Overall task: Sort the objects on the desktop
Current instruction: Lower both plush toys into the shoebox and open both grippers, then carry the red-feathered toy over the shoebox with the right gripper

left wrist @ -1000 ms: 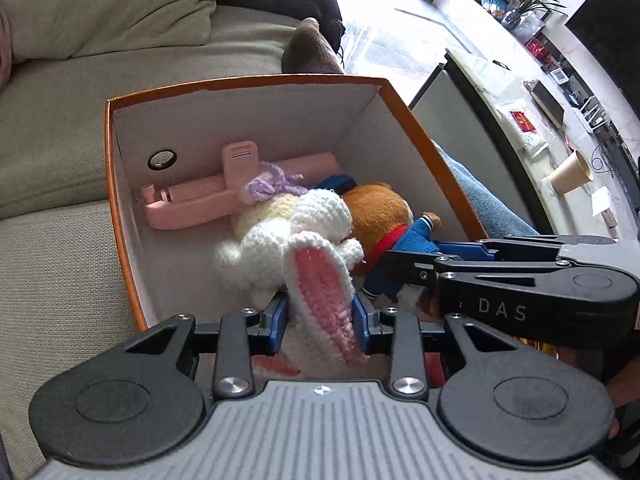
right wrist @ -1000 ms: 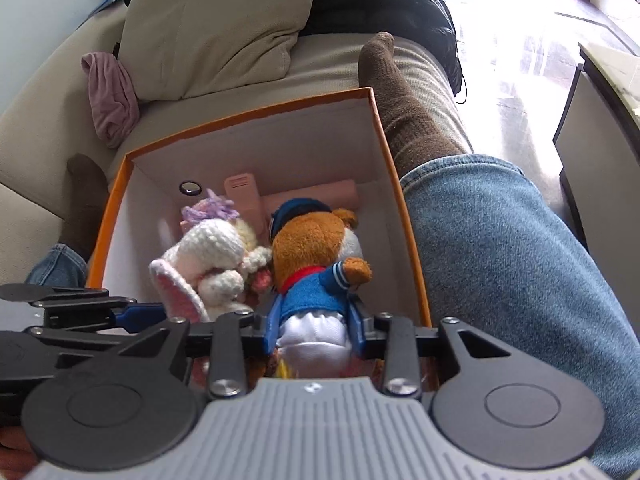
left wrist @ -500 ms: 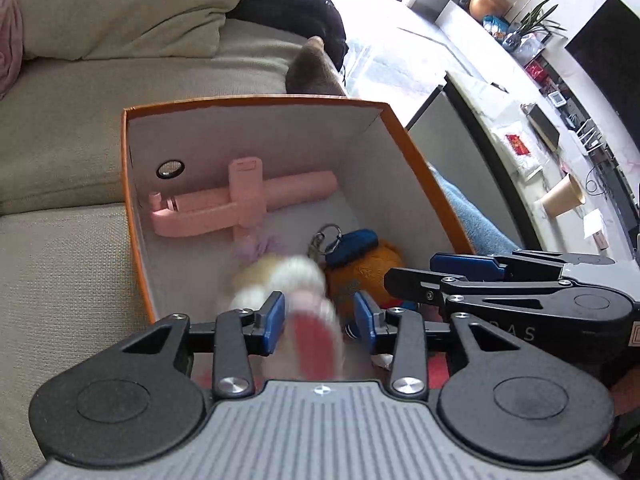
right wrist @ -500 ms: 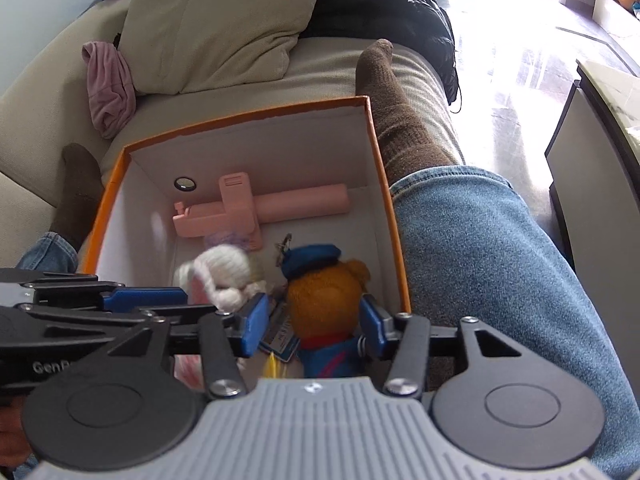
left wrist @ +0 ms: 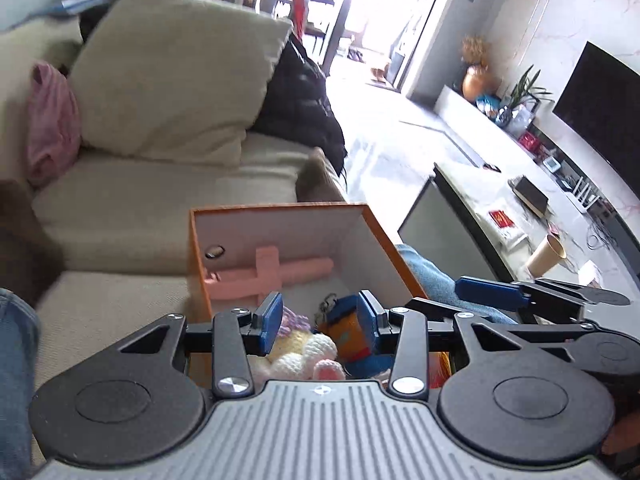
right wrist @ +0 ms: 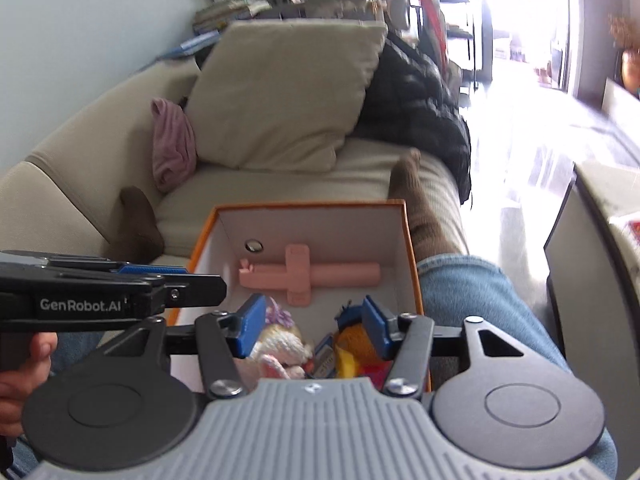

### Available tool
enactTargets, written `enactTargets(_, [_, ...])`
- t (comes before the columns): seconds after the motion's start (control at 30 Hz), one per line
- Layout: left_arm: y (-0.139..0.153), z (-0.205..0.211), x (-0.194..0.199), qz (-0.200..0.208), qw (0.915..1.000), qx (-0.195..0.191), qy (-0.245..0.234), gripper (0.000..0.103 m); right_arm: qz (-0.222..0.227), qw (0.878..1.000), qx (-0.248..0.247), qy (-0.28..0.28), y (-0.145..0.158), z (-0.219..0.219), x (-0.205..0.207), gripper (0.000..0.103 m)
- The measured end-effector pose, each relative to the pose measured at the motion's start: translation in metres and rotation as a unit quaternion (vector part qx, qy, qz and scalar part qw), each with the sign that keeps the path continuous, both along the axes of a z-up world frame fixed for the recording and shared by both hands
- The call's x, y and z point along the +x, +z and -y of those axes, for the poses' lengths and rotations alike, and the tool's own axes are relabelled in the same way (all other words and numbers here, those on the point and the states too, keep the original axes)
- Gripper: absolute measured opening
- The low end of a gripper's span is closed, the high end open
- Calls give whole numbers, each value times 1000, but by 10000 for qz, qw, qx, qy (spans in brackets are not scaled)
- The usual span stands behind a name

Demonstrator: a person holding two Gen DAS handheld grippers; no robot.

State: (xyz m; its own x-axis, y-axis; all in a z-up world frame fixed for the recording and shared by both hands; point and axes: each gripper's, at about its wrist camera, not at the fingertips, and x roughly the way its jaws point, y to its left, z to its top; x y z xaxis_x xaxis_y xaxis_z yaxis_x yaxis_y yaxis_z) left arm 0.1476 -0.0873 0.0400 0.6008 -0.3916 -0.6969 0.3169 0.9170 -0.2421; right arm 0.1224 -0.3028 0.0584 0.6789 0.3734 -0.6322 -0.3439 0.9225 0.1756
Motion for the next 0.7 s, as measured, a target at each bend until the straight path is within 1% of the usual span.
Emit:
enactTargets(0.17, [20, -10, -30, 514, 9985, -12, 197, 54, 750, 9971, 151, -22, 16, -4, -39, 70])
enactTargets(0.2, [23, -11, -35, 592, 9980, -6, 226, 54, 871, 9960, 180, -36, 17, -4, -46, 70])
enactTargets(0.3, [27, -16, -51, 808, 9963, 55, 270, 61, 1124, 9933, 239, -87, 19, -4, -64, 71])
enactTargets(0.4, [27, -19, -68, 926, 9953, -3, 266, 66, 1282, 9911, 283, -232, 18, -3, -81, 73])
enactTargets(0.47, [25, -21, -78, 1018, 9944, 8, 293, 73, 1359, 9898, 293, -309, 15, -1, -91, 74])
enactTargets(0.5, [23, -22, -83, 1083, 9936, 19, 309, 74, 1381, 9894, 288, -339, 14, -1, -95, 74])
enactTargets(0.63, [13, -30, -99, 1208, 9917, -22, 441, 81, 1287, 9906, 217, -409, 3, 1, -107, 75])
enactTargets(0.67, [10, -32, -101, 1187, 9917, -47, 488, 81, 1246, 9911, 196, -436, -1, 2, -109, 78])
enactTargets(0.7, [6, -34, -102, 1147, 9920, -62, 530, 81, 1200, 9916, 158, -457, -6, 3, -111, 79])
